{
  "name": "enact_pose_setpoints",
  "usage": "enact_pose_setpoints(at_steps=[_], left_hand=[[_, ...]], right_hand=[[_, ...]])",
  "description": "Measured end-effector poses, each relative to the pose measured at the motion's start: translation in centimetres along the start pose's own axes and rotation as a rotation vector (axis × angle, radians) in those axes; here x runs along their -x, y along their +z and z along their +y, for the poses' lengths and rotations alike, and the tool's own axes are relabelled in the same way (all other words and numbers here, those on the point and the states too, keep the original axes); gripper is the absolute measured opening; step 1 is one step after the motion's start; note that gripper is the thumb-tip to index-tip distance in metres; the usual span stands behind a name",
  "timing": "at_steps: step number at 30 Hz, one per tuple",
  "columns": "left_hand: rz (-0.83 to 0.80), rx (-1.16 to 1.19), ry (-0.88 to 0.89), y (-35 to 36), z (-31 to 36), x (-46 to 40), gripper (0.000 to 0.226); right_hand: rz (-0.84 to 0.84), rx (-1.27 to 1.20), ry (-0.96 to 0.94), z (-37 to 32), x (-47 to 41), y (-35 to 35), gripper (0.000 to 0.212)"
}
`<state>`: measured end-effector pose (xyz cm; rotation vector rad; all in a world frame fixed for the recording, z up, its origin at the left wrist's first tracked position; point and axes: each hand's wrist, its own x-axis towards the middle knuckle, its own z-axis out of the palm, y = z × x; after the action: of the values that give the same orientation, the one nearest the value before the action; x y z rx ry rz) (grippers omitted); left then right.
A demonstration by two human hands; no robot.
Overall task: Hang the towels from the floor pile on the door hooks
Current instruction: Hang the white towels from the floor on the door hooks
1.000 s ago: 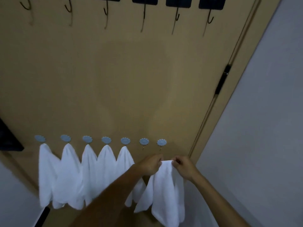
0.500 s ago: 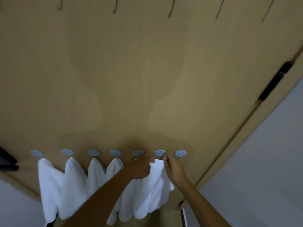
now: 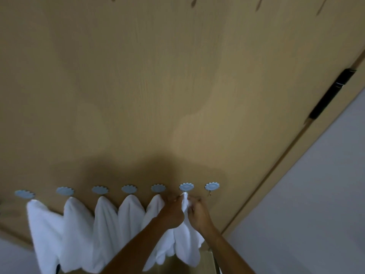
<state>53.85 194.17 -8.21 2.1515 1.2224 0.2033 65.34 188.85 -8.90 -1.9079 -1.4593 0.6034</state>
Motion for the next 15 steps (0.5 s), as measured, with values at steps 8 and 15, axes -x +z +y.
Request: enact_pose_setpoints(at_steps=[8,15], left_hand=[[0.031,0.047,0.034,-0.3,0.2,0.0,0.033],[-0.068,-0.093,0.061,-0.8,-0.1,-0.7,0.028]], right_hand=[[-0.160,-0.383,0.349,-1.4,-0.7,1.4,0.027],[-0.207,-0.326,0.337,-0.9,-0.9,0.8,0.027]])
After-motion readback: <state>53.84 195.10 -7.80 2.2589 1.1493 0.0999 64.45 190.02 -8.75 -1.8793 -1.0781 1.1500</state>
